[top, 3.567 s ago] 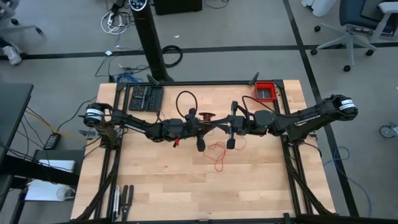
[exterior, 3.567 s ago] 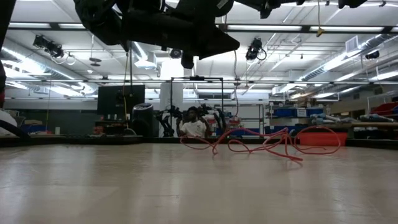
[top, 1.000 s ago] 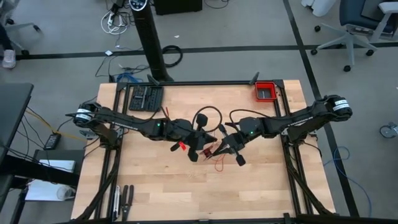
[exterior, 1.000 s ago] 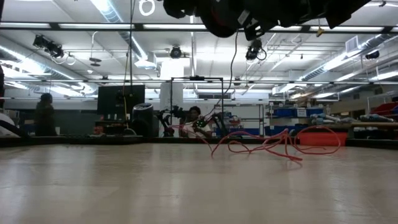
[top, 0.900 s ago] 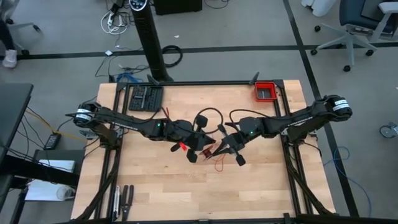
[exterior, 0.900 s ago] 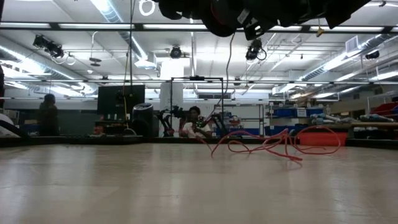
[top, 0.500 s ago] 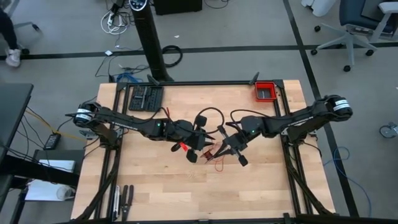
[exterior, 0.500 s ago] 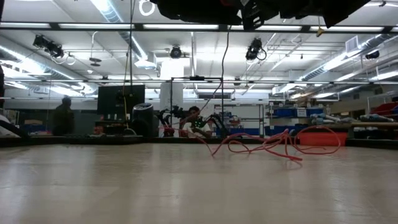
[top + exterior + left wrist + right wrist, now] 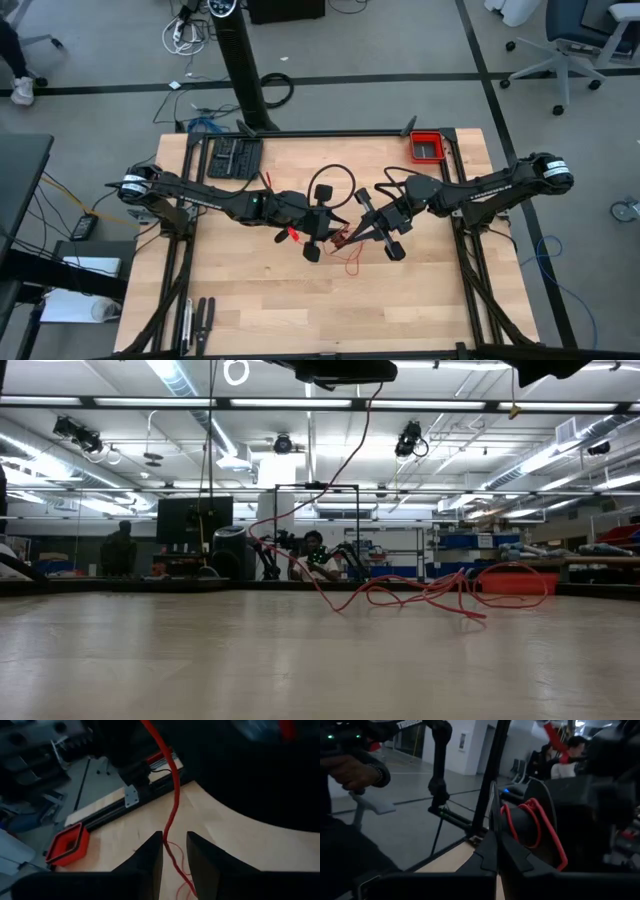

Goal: Coil cords
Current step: Coil the red wire on the black spool

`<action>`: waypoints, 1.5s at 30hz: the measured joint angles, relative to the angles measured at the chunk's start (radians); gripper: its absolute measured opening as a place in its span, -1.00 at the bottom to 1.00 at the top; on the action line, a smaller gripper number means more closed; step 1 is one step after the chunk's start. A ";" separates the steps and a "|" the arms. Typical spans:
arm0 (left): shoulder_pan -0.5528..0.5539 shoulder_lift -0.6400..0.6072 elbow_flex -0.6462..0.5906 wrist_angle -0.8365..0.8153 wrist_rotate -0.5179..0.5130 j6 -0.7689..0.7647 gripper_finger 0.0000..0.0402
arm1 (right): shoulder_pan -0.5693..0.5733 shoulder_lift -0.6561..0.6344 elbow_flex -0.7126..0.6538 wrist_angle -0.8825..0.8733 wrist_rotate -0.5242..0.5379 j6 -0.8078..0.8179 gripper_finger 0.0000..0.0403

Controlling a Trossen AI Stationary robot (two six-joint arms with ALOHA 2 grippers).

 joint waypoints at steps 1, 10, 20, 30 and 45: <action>0.000 0.000 0.000 -0.005 0.013 -0.018 -0.55 | 0.000 -0.002 0.000 0.007 0.010 -0.005 -1.00; -0.006 -0.001 0.000 -0.036 0.034 -0.095 -0.55 | 0.002 -0.044 0.000 0.004 0.071 -0.062 -1.00; -0.010 -0.021 -0.001 -0.102 0.000 -0.102 -0.55 | 0.031 -0.195 0.000 -0.196 0.299 -0.097 -1.00; -0.011 -0.031 -0.001 -0.102 -0.060 -0.122 -0.61 | 0.108 -0.290 0.000 -0.275 0.401 -0.118 -1.00; -0.053 -0.032 -0.007 0.162 -0.082 -0.093 -0.61 | 0.163 -0.484 -0.280 -0.042 0.509 -0.096 -1.00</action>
